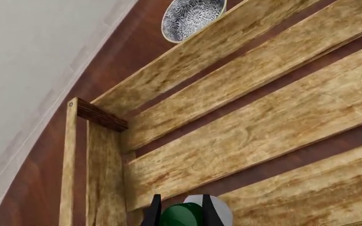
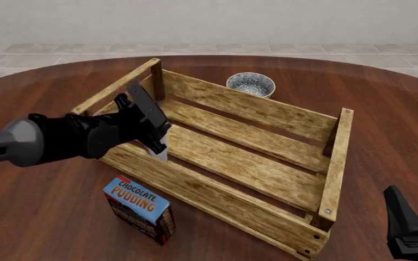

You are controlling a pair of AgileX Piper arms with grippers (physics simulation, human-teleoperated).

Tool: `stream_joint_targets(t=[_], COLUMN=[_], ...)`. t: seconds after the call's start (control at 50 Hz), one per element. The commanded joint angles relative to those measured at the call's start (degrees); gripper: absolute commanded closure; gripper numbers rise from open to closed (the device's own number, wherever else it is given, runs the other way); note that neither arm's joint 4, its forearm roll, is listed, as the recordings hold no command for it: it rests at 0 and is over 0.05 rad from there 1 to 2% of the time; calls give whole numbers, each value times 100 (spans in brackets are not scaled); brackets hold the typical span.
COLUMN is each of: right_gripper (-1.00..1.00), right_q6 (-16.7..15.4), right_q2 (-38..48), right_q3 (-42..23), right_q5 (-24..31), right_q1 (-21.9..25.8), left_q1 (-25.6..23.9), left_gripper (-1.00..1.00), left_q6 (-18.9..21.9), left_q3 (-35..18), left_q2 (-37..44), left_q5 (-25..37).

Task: Pick up the salad dressing and put it in the tray.

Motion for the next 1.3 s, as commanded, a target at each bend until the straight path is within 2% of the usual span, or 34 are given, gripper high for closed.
stream_joint_targets(t=[0.02,0.82,0.84,1.3], right_gripper=[-100,-100,-100,-100], right_q6=[0,0,-1,1], right_q2=[0,0,0,1], right_q3=[0,0,0,0], right_q5=[0,0,0,0], right_q1=[0,-1,1,1], left_q1=[26,71,72,24], left_gripper=[100,100,-100,-100], left_q6=[120,154,159,85], left_q3=[4,111,117,-76], left_q2=[34,229,230,-412], left_q5=[-46,-178,-183,266])
